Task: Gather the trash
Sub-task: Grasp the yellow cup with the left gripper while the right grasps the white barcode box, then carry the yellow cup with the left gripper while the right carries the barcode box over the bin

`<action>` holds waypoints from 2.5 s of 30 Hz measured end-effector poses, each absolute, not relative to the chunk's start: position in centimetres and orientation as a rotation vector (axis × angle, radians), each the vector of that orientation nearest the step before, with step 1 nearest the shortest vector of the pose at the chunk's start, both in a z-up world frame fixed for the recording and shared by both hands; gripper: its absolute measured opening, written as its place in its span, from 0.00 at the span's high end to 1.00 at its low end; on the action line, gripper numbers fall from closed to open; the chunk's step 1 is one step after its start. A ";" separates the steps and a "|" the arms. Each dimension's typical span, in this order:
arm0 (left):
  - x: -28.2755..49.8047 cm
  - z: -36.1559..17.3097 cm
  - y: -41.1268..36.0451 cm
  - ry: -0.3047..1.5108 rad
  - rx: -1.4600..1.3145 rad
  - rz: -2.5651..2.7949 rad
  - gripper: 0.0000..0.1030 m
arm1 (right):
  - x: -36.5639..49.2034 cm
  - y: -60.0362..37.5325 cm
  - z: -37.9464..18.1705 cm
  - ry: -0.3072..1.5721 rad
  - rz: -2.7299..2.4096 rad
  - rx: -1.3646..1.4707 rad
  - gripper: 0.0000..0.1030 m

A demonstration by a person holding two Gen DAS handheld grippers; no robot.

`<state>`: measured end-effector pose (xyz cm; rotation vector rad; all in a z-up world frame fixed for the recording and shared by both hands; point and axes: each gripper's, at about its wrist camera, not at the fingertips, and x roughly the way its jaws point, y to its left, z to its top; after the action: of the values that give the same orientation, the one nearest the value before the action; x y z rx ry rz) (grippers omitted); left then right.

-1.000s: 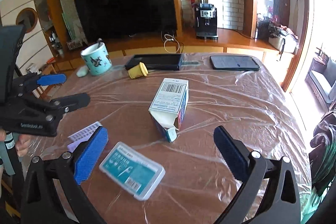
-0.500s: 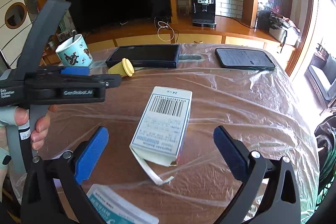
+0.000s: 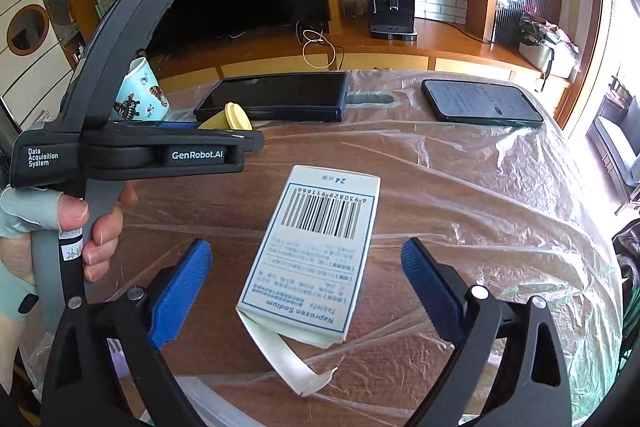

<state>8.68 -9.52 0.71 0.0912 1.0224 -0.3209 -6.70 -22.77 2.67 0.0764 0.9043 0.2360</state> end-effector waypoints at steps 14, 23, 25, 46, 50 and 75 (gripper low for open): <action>7.9 0.9 -10.3 0.991 0.165 -0.343 0.50 | -6.7 -23.7 2.0 0.916 0.243 0.103 0.55; 6.4 2.0 -9.6 0.976 0.167 -0.362 0.50 | -6.9 -24.9 2.2 0.912 0.258 0.155 0.56; 6.2 2.3 -9.4 0.971 0.169 -0.362 0.50 | -7.0 -25.0 2.5 0.908 0.263 0.162 0.56; -1.9 5.9 -6.3 0.914 0.150 -0.426 0.50 | -11.6 -24.8 5.6 0.863 0.320 0.087 0.56; -3.9 6.1 -5.9 0.903 0.137 -0.431 0.50 | -13.1 -24.6 6.2 0.850 0.338 0.076 0.56; -17.1 7.6 -3.2 0.823 0.117 -0.456 0.50 | -23.0 -22.4 8.8 0.803 0.520 0.037 0.56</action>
<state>-17.07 -3.22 7.62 0.1171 0.8234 -0.4561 -23.00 -22.38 8.81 0.0371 0.8026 0.5203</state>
